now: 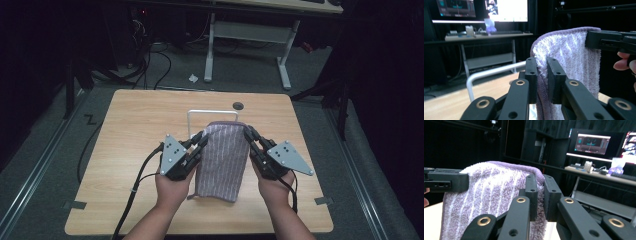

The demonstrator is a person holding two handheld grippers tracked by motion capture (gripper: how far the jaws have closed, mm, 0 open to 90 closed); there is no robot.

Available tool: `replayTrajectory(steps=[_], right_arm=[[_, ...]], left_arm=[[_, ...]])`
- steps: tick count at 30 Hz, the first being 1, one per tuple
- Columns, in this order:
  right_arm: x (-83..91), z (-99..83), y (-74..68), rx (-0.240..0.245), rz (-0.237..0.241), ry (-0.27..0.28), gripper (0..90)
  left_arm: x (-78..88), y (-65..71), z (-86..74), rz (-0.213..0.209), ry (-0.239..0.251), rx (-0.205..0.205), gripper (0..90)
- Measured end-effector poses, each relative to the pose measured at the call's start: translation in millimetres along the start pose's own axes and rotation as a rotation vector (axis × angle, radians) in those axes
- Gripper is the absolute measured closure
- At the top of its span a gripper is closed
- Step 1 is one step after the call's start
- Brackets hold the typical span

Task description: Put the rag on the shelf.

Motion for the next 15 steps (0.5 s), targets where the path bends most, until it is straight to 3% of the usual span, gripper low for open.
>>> replayTrajectory(steps=[6,15], right_arm=[[-7.9,20.5,5.4,0.001,-0.009,0.032,84.0],[-32.6,44.7,17.7,0.019,-0.02,0.026,84.0]], left_arm=[[-4.8,-5.3,21.2,0.011,0.04,-0.023,80.4],[-21.7,-22.6,37.5,0.02,0.021,-0.03,80.4]])
Point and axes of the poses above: each handheld gripper's, and its own axes: x roughly backward along the jaws, z roughly out of its top, y roughly to its right, the point moved 10 cm from there along -x, roughly forward along the jaws, and after that the axes turned 1 degree about x, right-handed, at the moved point
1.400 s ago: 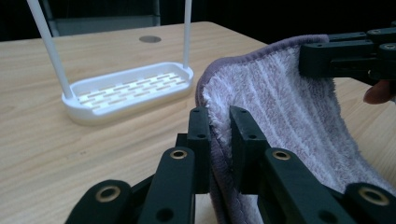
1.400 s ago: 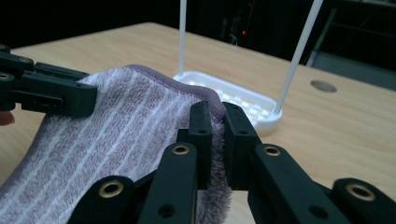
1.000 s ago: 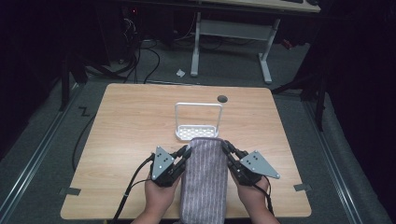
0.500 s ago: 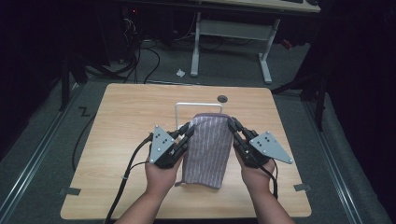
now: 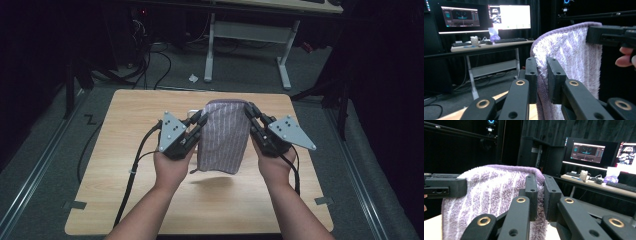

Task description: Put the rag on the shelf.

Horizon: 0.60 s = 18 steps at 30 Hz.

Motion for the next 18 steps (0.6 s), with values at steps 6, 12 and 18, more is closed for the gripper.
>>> replayTrajectory(steps=[6,12,18], right_arm=[[-23.7,9.1,6.1,0.004,-0.008,-0.005,84.0],[-50.5,16.9,10.9,0.01,-0.019,-0.01,84.0],[-81.2,20.1,21.7,0.003,-0.035,-0.024,83.9]], left_arm=[[-20.9,-24.8,8.1,0.032,-0.007,-0.013,80.4],[-34.6,-45.5,18.9,0.07,-0.009,-0.046,80.4],[-56.0,-68.8,26.8,0.078,-0.018,-0.086,80.3]])
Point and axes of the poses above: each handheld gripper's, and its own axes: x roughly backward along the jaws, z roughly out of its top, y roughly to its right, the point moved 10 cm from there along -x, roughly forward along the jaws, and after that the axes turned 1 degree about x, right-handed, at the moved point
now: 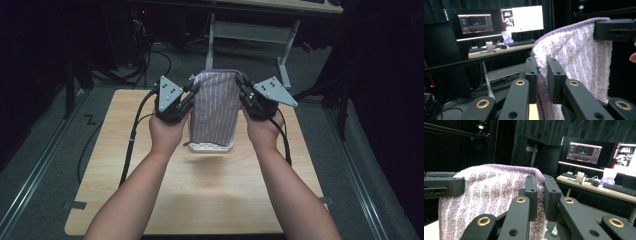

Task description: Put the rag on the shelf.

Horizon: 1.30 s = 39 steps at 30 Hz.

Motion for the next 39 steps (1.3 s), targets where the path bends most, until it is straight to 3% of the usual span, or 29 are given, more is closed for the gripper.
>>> replayTrajectory(steps=[3,8,10,11,12,16,18,22,24,28,39], right_arm=[[-18.6,-5.2,7.2,-0.008,-0.005,-0.02,83.9],[-50.0,-22.4,18.8,-0.031,-0.008,-0.076,83.8],[-55.4,-25.9,20.2,-0.027,-0.009,-0.088,83.7],[-65.8,-33.8,22.1,-0.027,-0.003,-0.115,83.4],[-71.0,-38.1,23.1,-0.033,0.005,-0.129,83.3],[-84.5,-54.0,27.7,-0.037,0.006,-0.189,83.3],[-94.7,-70.8,31.2,-0.016,0.01,-0.257,83.3],[-101.2,-84.2,32.1,-0.034,0.017,-0.308,83.2],[-105.6,-98.2,29.2,-0.019,0.017,-0.355,79.4],[-107.2,-104.9,29.0,-0.032,0.026,-0.359,67.2],[-99.1,-97.8,29.7,-0.027,0.029,-0.346,64.2]], left_arm=[[-9.2,-6.0,-3.4,-0.001,-0.026,0.026,80.3],[-39.2,-27.1,-16.3,0.028,-0.076,0.067,79.9],[-44.2,-30.6,-20.6,0.032,-0.086,0.091,79.6],[-53.4,-37.6,-30.5,0.045,-0.109,0.148,79.4],[-57.9,-40.9,-35.5,0.052,-0.125,0.159,79.3],[-69.5,-44.9,-48.0,0.058,-0.179,0.148,79.1],[-77.5,-47.4,-59.6,0.064,-0.232,0.134,78.9],[-82.1,-49.2,-71.4,0.074,-0.279,0.146,78.6],[-83.6,-51.0,-83.0,0.071,-0.319,0.168,76.1],[-82.0,-52.4,-85.9,0.056,-0.325,0.192,65.5],[-71.4,-51.7,-75.4,0.054,-0.289,0.196,60.3]])
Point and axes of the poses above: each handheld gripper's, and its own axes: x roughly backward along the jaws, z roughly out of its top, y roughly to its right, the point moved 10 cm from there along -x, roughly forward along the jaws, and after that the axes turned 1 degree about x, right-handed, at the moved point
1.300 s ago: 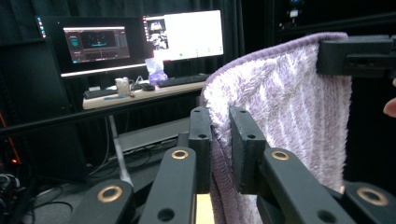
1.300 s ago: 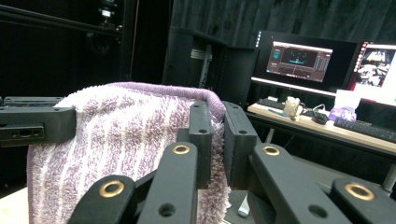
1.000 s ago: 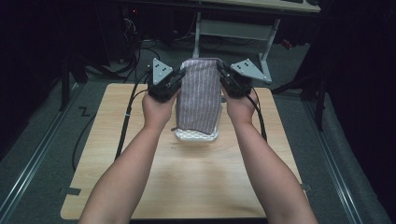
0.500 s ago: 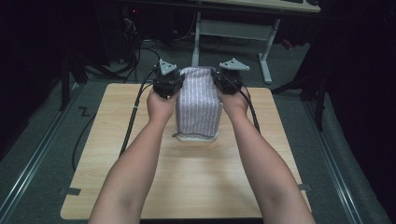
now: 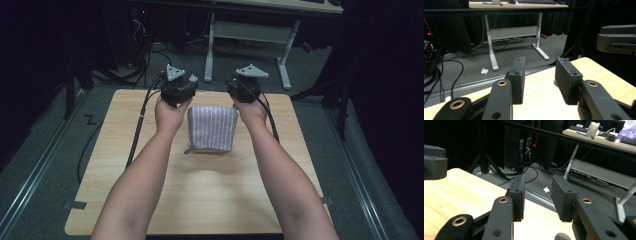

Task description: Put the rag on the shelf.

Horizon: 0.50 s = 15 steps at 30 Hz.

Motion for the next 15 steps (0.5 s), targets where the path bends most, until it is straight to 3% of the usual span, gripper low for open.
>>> replayTrajectory(steps=[10,15], right_arm=[[26.5,-3.0,-2.7,-0.003,0.019,0.011,61.3],[43.2,-1.7,-2.7,0.0,0.023,0.025,60.9]], left_arm=[[23.0,5.2,-2.0,-0.006,0.025,0.006,60.2],[33.5,9.1,-1.8,-0.007,0.036,-0.011,60.2]])
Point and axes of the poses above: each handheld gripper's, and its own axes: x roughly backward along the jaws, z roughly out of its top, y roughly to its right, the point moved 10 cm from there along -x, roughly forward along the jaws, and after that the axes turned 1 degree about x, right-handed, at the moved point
